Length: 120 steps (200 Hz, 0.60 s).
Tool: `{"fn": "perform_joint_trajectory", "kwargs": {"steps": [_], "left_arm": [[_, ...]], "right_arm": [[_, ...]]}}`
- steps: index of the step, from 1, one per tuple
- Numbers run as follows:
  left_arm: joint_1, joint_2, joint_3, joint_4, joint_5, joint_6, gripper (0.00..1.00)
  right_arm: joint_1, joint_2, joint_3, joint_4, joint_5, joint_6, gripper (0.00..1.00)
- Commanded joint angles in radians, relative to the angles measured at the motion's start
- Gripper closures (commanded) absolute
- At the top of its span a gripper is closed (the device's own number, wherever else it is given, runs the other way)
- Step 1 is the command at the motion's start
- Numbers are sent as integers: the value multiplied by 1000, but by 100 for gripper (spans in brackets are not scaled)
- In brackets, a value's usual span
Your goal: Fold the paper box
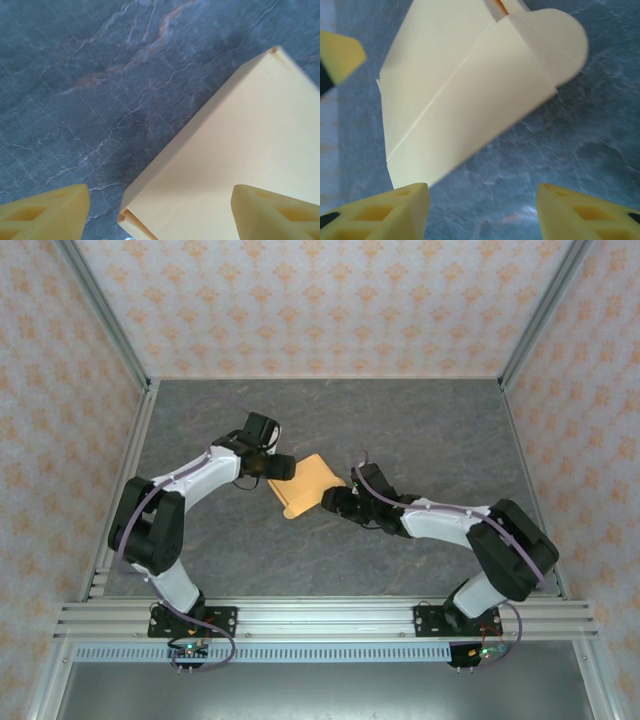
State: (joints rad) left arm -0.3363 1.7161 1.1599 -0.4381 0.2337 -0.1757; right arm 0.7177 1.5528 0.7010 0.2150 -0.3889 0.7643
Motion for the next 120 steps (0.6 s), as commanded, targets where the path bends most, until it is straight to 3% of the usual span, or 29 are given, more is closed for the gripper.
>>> {"fn": "perform_joint_trajectory", "kwargs": {"steps": [1,21,64,120], "left_arm": [[11,52,45,-42,97,57,25],[14,97,58,-29,124,53,25],[32,137,49,8,193,35,30],[34,89,-58,104,297,-66,36]], "right_arm": [[8,63,-12,221,-15,113,44],[8,112,6,253,-15,115,47],[-32,167,16,295,-50,97,69],[-113,237,44,318,-159,66,78]]}}
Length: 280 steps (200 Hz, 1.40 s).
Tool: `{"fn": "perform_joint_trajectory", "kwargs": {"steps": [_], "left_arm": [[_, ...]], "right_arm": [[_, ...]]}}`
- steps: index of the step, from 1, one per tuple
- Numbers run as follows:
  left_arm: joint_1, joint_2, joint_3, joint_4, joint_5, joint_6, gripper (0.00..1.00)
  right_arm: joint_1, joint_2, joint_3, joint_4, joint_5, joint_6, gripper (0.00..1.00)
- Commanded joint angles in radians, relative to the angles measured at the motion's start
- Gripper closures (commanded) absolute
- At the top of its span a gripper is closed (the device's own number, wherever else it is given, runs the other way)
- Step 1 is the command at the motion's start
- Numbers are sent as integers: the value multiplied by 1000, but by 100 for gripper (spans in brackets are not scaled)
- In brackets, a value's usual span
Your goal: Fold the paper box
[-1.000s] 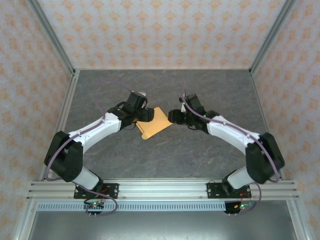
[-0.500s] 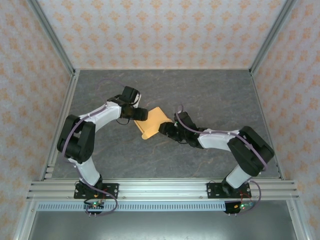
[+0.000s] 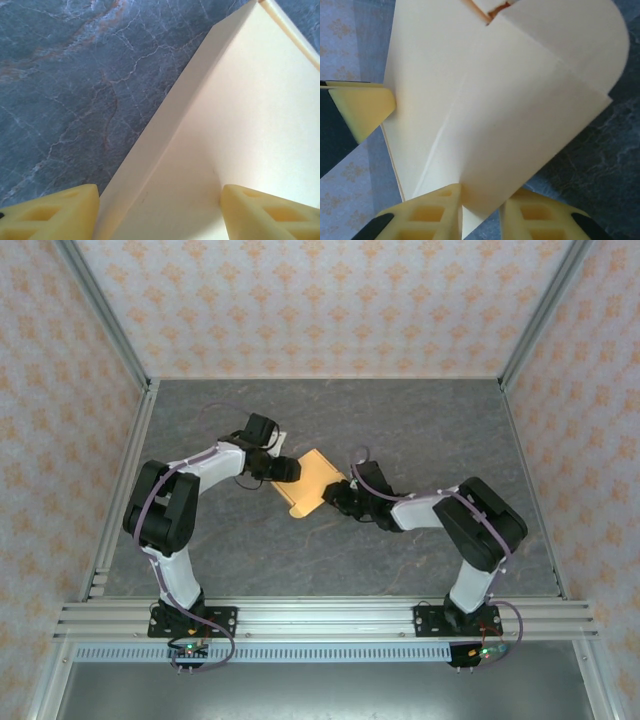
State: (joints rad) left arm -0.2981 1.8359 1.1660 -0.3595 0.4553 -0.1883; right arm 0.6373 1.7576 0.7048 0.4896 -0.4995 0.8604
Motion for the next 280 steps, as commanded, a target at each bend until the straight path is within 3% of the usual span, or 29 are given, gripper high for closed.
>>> {"fn": "perform_joint_trajectory", "kwargs": {"steps": [1,62,104,161,182,219,280], "left_arm": [[-4,-34,-68,29,76,-55,36],[-4,-114,-197,121,192,-128,39],[-4,-96,-172,90,120,-116,34],[7,-103,-175,96,92,-126,32],[8,-93,-178,103,100,-133,37],[8,-88,-201,145,136,-168,49],[14,-79,-230,218,227,-229,55]], "right_arm": [[-34,33,42,42,-49,-30,78],[-109,64,123,-55,-124,-108,82],[-118,88,139,-45,-167,-107,84],[-119,92,139,-22,-199,-86,74],[-120,95,133,10,-217,-70,73],[-119,103,118,73,-231,-28,82],[-121,116,62,222,-238,75,90]]}}
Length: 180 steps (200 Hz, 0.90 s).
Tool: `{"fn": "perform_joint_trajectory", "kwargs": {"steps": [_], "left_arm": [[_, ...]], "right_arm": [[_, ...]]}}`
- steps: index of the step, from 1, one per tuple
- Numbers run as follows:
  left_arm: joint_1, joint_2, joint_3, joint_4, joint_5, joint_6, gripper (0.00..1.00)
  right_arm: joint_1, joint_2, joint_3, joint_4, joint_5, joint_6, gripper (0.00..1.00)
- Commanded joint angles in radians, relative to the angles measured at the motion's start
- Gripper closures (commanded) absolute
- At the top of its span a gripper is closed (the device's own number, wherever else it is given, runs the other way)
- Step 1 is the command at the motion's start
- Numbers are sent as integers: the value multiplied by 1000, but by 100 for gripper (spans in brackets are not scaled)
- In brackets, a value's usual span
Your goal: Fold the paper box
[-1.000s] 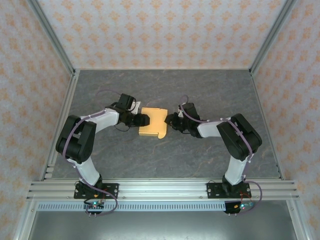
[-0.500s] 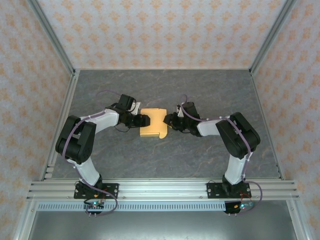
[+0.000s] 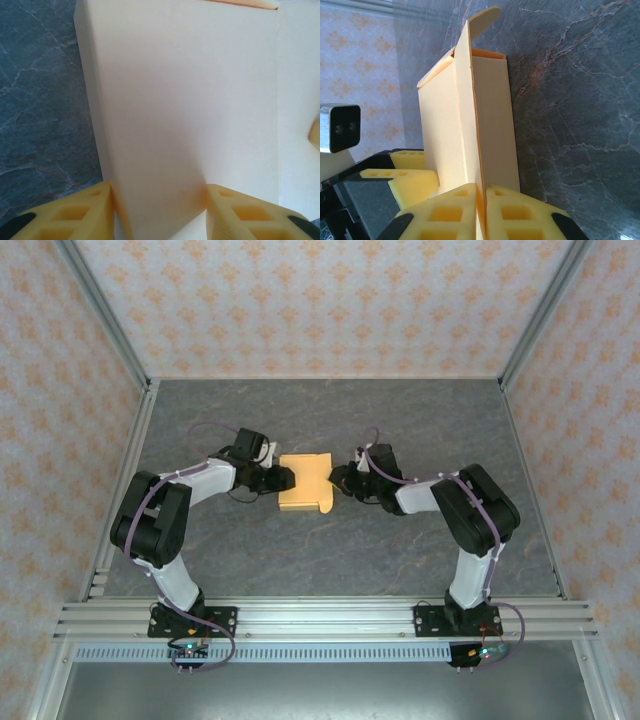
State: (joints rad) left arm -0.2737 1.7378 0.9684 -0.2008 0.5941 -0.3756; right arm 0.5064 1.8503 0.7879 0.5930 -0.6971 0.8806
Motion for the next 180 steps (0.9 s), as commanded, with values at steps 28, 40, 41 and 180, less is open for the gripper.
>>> {"fn": "perform_joint_trajectory", "kwargs": {"steps": [28,40,41,180], "left_arm": [[-10,27,-48,111,140,-75,56],[-10,35,-50,122,151,-80,57],[-10,35,-51,124,152,-80,57],[-12,75,-68,206,224,-118,62]], "right_arm": [[6,19,-37,173,-53,95,96],[4,14,-46,204,-62,119,99],[3,14,-47,206,-62,120,99],[3,-155,-93,195,-41,166,100]]}}
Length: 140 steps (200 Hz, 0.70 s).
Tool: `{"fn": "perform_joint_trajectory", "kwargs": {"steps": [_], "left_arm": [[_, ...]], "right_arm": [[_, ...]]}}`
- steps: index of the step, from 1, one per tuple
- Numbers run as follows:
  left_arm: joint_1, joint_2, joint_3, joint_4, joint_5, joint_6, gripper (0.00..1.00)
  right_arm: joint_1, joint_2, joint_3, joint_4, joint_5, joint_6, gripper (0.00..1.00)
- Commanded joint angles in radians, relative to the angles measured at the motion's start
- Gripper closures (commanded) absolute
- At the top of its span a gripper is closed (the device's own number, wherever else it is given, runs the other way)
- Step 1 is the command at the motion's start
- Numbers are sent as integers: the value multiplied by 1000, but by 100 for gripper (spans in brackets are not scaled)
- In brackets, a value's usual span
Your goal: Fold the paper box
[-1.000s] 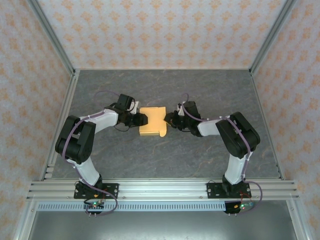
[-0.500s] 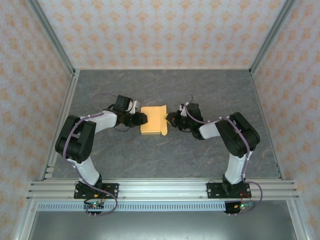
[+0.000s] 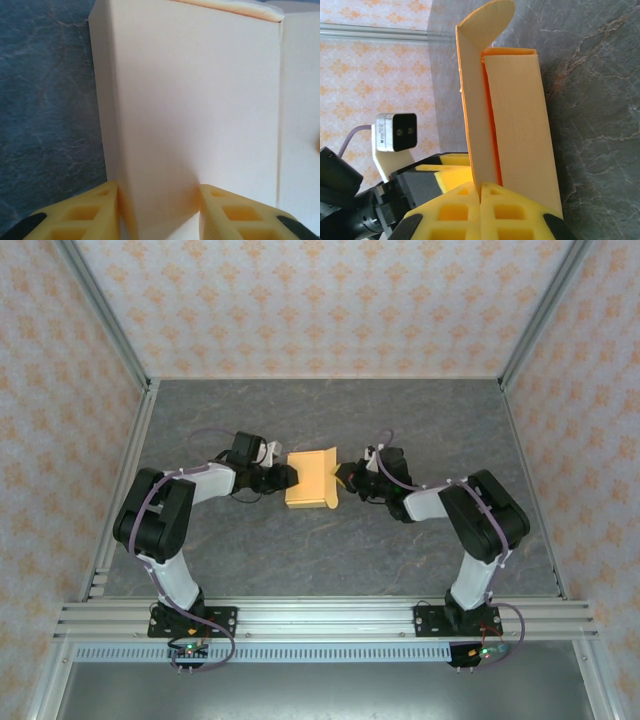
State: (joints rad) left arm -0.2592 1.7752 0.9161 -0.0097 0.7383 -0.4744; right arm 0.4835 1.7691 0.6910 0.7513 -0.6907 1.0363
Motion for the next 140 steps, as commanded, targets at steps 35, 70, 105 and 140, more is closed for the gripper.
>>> {"fn": "perform_joint_trajectory", "kwargs": {"steps": [35,70,105,140], "left_arm": [[-37,51,-4,14,83,-20,62],[-41,64,2,12,79,-24,60],[-41,66,7,1,77,-17,56],[-41,70,14,-8,75,-13,54]], "right_arm": [[29,-102,7,16,-41,14,100],[32,-119,4,11,-33,22,100],[33,-136,8,7,-29,31,100],[39,-153,16,-12,-25,31,100]]}}
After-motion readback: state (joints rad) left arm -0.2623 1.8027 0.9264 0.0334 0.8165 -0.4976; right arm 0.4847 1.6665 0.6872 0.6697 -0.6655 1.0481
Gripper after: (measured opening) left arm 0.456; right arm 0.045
